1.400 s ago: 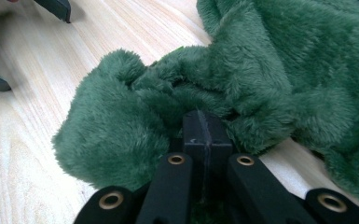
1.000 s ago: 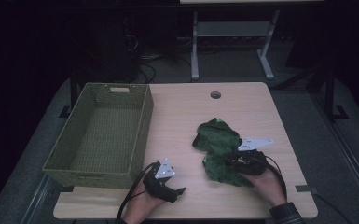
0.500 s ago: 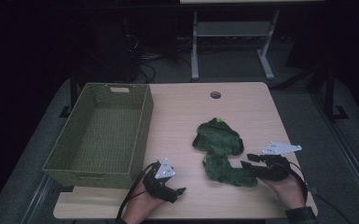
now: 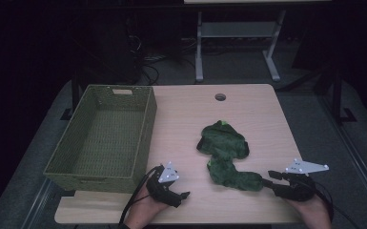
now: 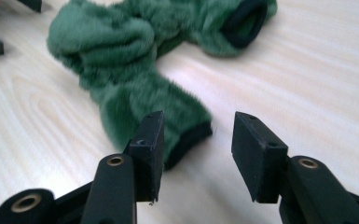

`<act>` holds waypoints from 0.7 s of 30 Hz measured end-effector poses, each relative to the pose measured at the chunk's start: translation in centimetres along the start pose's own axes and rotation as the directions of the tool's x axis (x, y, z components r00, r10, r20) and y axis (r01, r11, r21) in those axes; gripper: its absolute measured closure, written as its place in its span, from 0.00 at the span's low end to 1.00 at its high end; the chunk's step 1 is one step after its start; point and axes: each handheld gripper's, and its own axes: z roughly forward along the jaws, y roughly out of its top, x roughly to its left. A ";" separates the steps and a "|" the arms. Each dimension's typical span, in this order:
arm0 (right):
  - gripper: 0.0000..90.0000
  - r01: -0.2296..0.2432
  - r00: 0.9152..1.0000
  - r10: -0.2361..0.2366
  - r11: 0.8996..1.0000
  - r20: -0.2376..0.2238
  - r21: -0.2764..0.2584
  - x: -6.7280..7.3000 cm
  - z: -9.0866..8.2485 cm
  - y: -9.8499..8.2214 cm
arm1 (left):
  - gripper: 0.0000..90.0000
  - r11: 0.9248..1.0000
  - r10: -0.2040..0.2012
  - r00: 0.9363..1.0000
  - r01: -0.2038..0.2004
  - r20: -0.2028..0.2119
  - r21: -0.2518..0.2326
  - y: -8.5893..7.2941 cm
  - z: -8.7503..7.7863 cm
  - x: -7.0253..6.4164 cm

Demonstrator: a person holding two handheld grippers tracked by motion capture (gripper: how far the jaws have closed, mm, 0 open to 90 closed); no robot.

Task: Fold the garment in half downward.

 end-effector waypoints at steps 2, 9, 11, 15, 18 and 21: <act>0.58 -0.002 1.000 0.002 1.000 -0.010 0.019 0.2 -0.1 -0.8 | 0.14 1.000 0.000 1.000 0.000 0.000 0.000 0.0 0.0 0.0; 0.58 -0.005 0.999 0.007 0.997 -0.036 0.075 0.7 0.5 -2.0 | 0.14 1.000 0.000 1.000 0.000 0.000 0.000 0.0 0.0 0.0; 0.58 0.003 0.999 0.001 0.997 -0.047 0.077 0.8 0.8 -1.9 | 0.14 1.000 -0.001 1.000 0.001 -0.001 0.000 0.0 0.0 0.0; 0.62 0.005 0.998 0.000 0.996 -0.059 0.087 0.9 1.3 -1.7 | 0.14 1.000 0.000 1.000 0.000 0.000 0.000 0.0 0.0 0.0; 0.67 -0.003 0.998 0.009 0.996 -0.065 0.087 0.8 1.5 -1.6 | 0.14 1.000 0.000 1.000 0.000 0.000 0.000 0.0 0.0 0.0; 0.80 -0.002 0.998 0.007 0.996 -0.062 0.090 0.9 1.7 -1.4 | 0.14 1.000 -0.001 1.000 0.001 0.000 0.000 0.0 0.0 0.0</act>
